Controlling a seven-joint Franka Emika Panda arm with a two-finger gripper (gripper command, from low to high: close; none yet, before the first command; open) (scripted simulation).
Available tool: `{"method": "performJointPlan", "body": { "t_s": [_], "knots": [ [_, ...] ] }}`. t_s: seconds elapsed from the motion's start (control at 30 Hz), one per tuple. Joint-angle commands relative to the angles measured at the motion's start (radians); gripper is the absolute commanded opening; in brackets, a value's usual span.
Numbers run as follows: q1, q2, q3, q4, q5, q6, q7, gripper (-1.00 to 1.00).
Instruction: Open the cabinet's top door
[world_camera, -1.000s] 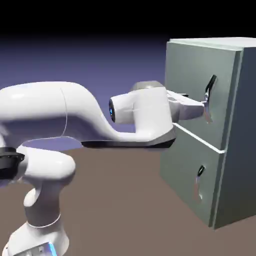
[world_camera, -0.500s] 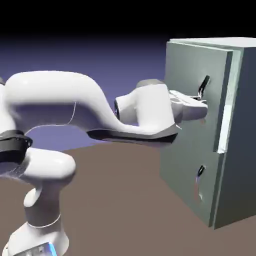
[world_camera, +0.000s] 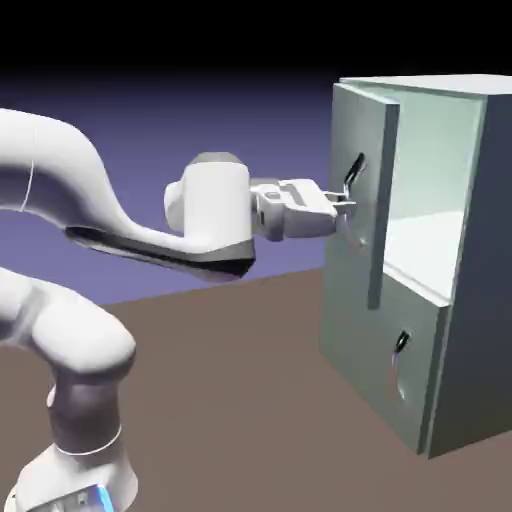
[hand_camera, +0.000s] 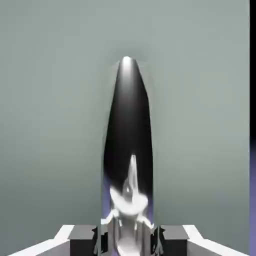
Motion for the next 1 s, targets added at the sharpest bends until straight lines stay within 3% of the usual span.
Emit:
{"method": "performJointPlan", "body": {
  "t_s": [0.0,0.53,0.97],
  "knots": [
    [-0.026,-0.011,0.036,-0.016,0.038,-0.009,-0.006,-1.0],
    [-0.072,-0.216,0.516,-0.187,0.733,-0.372,-0.252,-1.0],
    [-0.056,-0.071,0.981,-0.028,1.247,-0.849,-0.267,-1.0]
  ]
}}
